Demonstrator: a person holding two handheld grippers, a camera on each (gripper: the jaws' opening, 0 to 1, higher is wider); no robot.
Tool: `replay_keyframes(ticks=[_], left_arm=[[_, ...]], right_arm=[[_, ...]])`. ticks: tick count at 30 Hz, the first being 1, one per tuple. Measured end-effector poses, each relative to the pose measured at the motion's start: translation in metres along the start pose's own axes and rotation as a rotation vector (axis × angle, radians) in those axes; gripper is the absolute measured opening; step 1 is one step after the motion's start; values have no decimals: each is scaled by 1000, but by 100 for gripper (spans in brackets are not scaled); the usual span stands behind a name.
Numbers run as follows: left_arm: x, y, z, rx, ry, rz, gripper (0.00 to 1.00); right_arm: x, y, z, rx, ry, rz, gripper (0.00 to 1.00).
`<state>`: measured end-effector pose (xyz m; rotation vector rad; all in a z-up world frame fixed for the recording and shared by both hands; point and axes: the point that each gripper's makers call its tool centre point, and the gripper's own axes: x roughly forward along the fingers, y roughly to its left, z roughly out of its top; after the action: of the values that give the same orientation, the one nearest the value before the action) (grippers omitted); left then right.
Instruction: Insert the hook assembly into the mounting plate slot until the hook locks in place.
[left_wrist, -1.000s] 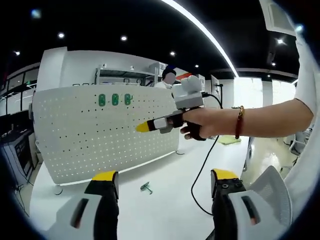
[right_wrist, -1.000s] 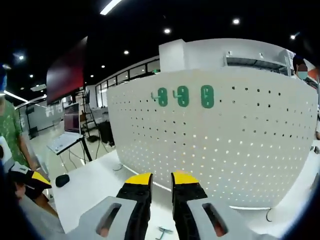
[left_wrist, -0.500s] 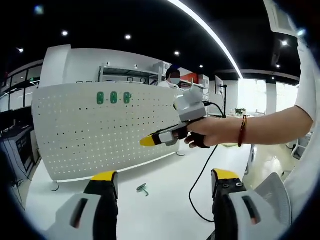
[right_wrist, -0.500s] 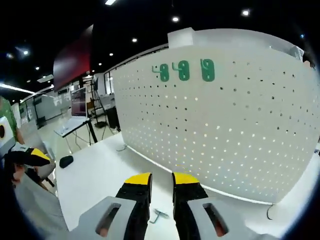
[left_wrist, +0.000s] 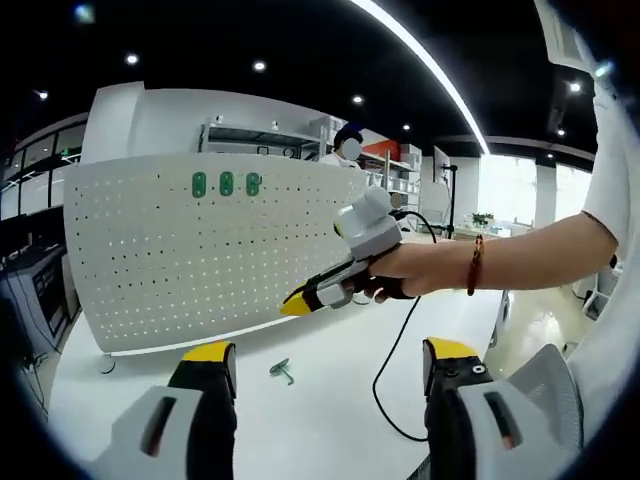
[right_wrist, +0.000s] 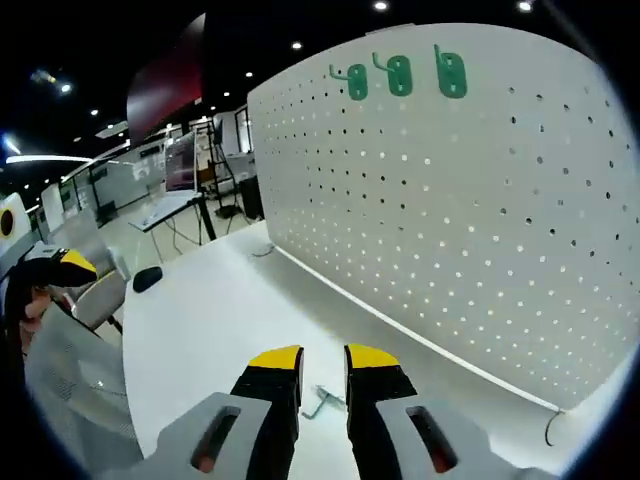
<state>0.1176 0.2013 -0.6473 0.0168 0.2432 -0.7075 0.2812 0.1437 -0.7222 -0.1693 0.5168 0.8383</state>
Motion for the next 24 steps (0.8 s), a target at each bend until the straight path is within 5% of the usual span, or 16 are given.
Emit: replay_keyframes(ticks=[24], left_arm=[[6, 6, -3, -27, 22, 0, 78]], right_arm=[[23, 1, -57, -51, 175, 130, 23]])
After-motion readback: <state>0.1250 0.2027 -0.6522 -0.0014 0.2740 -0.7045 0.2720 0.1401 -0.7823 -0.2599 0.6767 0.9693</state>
